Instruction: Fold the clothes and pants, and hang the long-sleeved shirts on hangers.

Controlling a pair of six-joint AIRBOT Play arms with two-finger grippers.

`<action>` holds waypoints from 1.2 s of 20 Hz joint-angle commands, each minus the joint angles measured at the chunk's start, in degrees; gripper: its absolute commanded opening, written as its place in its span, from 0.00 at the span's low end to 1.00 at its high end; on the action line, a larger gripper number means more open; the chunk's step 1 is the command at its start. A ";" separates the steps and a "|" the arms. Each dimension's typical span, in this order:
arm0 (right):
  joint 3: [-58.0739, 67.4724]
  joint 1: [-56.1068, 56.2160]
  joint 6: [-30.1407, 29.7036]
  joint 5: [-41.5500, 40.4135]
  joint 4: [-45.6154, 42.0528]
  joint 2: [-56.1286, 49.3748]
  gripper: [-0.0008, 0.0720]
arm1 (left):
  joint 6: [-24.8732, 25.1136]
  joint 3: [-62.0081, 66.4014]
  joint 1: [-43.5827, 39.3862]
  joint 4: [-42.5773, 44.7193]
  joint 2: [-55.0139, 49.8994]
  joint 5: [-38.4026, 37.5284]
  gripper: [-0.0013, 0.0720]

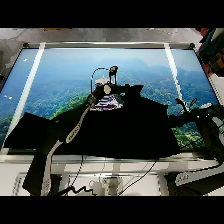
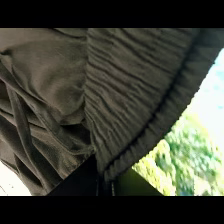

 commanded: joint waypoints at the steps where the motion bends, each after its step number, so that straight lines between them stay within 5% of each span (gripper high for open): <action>1: 0.02 0.15 0.04 0.26 0.20 0.04 0.04 | -0.26 0.59 -1.01 -0.09 -1.01 3.54 0.76; 5: 0.04 0.15 0.26 1.09 0.61 0.04 0.04 | -0.85 0.59 -3.65 -0.52 -1.18 4.94 0.74; 9: 0.04 0.15 0.26 3.65 1.84 0.07 0.04 | -11.80 0.59 -3.63 -0.50 -2.51 4.74 0.42; 11: 0.04 0.15 0.26 4.02 2.51 0.09 0.04 | -15.96 0.55 -2.95 -0.52 -3.13 4.24 0.09; 12: 0.04 0.15 0.26 4.17 2.60 0.17 0.04 | -16.44 0.55 -2.75 -0.52 -3.21 4.37 0.03; 17: 0.04 0.15 0.22 5.27 2.97 0.26 0.04 | -15.85 0.57 0.09 -0.07 -1.38 4.48 0.03; 24: 0.04 0.15 0.26 2.54 3.13 0.28 0.04 | -15.80 0.55 4.61 18.16 8.09 -1.97 0.03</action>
